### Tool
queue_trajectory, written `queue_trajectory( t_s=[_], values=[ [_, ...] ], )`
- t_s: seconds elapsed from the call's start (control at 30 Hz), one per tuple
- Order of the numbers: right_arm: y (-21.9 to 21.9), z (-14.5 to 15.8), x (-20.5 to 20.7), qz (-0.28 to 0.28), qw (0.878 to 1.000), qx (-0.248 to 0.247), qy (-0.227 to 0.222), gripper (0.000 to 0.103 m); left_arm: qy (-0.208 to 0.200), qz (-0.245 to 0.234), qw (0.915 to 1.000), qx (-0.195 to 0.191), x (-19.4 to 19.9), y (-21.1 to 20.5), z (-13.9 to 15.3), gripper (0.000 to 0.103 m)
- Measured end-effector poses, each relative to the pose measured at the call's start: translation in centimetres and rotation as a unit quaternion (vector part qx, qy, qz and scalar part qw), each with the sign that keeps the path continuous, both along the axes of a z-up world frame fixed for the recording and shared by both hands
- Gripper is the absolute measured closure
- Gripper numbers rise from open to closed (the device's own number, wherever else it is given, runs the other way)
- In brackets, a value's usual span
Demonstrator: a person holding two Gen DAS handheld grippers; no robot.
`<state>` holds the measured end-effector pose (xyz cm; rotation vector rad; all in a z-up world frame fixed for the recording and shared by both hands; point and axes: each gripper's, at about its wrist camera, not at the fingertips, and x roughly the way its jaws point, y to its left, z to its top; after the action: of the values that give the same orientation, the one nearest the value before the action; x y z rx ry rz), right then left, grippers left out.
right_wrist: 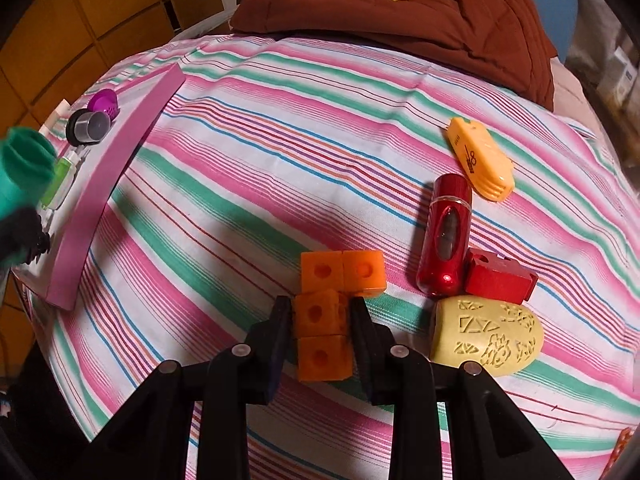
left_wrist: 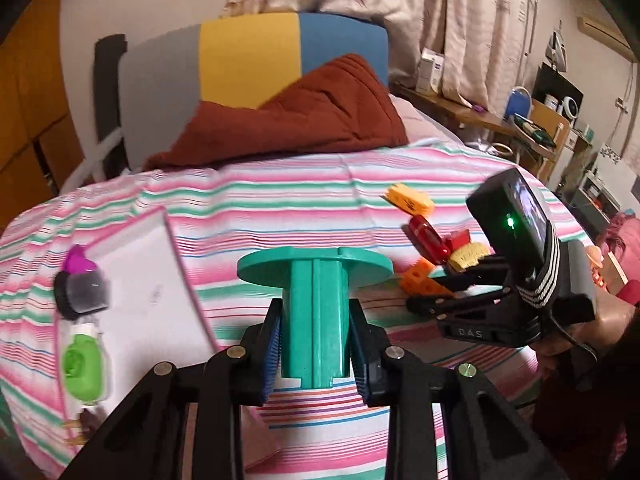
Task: Organize rigid objects
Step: 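Carry the teal spool into the tray with the left gripper and lower it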
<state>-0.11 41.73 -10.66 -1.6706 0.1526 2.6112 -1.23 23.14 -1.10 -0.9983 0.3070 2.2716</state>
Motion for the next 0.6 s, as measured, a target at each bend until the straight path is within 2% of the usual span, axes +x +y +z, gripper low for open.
queue_trajectory(
  t_s=[0.1,0.23,0.3,0.47,0.6],
  values=[
    [-0.2,0.0,0.0,0.001,1.0,0.005,0.002,0.072,0.006,0.012,0.9999,0.006,-0.1,-1.4,0.8,0.073],
    [-0.3,0.0,0.3,0.002,1.0,0.011,0.006,0.072,-0.006,0.025,0.9994,0.022,-0.8,-3.3,1.4,0.073],
    [-0.5,0.0,0.3,0.003,1.0,0.015,0.008,0.072,-0.039,0.036,0.9977,0.042,-1.7,-4.7,1.2,0.073],
    [-0.7,0.0,0.5,0.004,1.0,0.022,0.008,0.072,-0.074,0.076,0.9926,0.059,-4.4,-8.3,0.6,0.073],
    [-0.8,0.0,0.3,0.006,1.0,0.025,0.008,0.072,-0.119,0.118,0.9827,0.079,-7.9,-11.0,-0.3,0.073]
  ],
)
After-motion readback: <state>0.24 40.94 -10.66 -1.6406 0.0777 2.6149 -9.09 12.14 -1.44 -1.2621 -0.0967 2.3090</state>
